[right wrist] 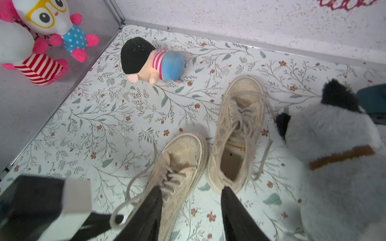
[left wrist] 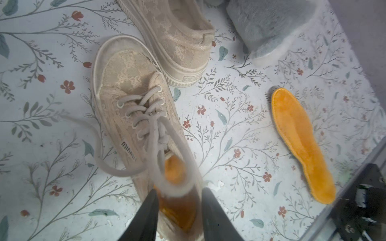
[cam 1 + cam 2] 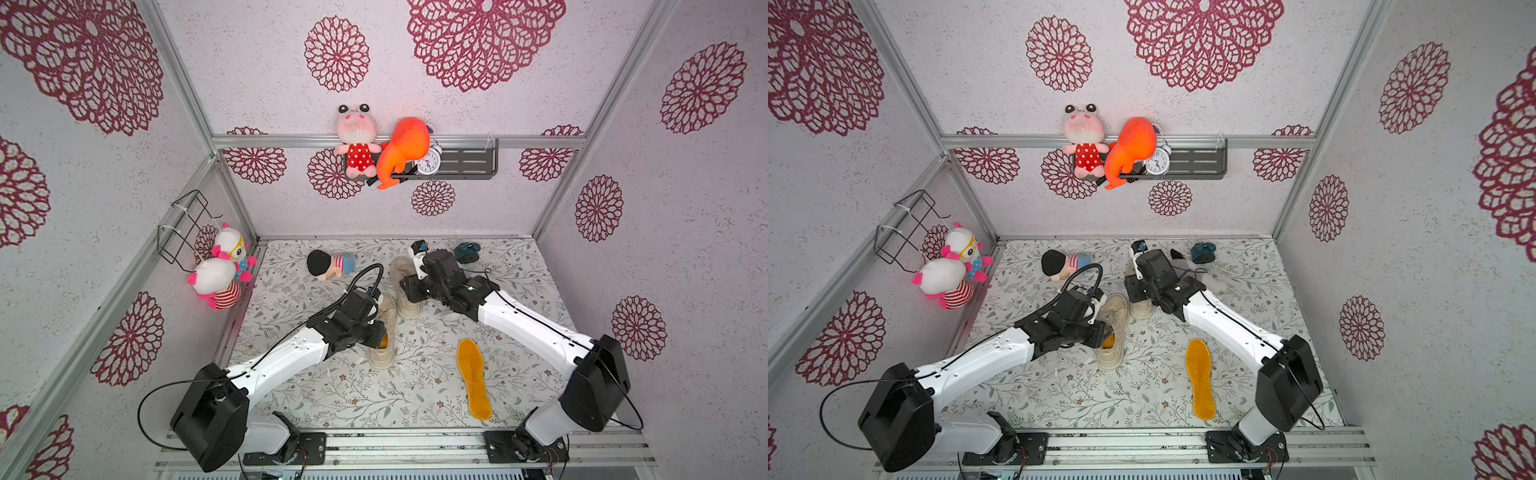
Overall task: Remove the insole from the shoe
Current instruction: Untie the shoelace on the shoe.
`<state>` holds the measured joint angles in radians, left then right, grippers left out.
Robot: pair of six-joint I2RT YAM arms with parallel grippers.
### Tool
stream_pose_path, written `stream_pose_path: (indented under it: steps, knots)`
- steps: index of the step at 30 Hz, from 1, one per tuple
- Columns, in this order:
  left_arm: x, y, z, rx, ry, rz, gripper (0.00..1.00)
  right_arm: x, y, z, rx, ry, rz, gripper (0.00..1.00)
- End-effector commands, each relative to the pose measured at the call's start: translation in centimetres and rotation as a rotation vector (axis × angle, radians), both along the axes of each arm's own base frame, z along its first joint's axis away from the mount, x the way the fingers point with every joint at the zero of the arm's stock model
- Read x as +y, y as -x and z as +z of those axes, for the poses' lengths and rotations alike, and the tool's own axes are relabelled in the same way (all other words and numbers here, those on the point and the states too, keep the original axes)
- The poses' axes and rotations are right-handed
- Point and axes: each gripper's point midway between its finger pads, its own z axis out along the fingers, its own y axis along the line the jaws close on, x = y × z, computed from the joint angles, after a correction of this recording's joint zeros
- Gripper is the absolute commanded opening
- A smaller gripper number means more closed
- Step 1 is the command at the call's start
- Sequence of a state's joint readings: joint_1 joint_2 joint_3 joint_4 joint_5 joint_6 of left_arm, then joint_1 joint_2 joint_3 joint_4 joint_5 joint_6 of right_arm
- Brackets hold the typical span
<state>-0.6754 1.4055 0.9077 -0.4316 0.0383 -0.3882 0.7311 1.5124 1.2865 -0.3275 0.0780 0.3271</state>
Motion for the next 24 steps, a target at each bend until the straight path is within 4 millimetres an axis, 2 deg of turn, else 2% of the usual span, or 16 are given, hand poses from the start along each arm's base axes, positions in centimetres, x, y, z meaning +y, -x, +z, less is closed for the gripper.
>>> stream_pose_path:
  steps: [1,5,11,17,20,24]
  knots:
    - [1.7,-0.5,-1.2,-0.006,-0.173,0.008,0.35,-2.0,0.6,-0.3,0.006,-0.006,-0.087,0.49]
    - [2.0,-1.3,-1.8,-0.011,-0.251,0.022,0.35,-3.1,1.0,-0.2,0.000,0.008,-0.110,0.49]
    - [-0.2,-1.1,-1.9,0.000,-0.203,-0.044,0.38,-3.8,1.2,-0.5,0.003,0.022,-0.121,0.49]
    - [-0.8,-1.1,-1.9,-0.009,-0.205,-0.052,0.39,-3.8,1.4,-0.7,0.010,0.026,-0.116,0.49]
    - [-0.6,-1.4,-2.2,-0.015,-0.229,-0.041,0.34,-3.8,1.4,-0.7,0.012,0.024,-0.113,0.49]
    - [-0.3,-1.6,-2.0,-0.030,-0.259,-0.029,0.21,-3.7,1.4,-0.7,0.015,0.022,-0.108,0.48]
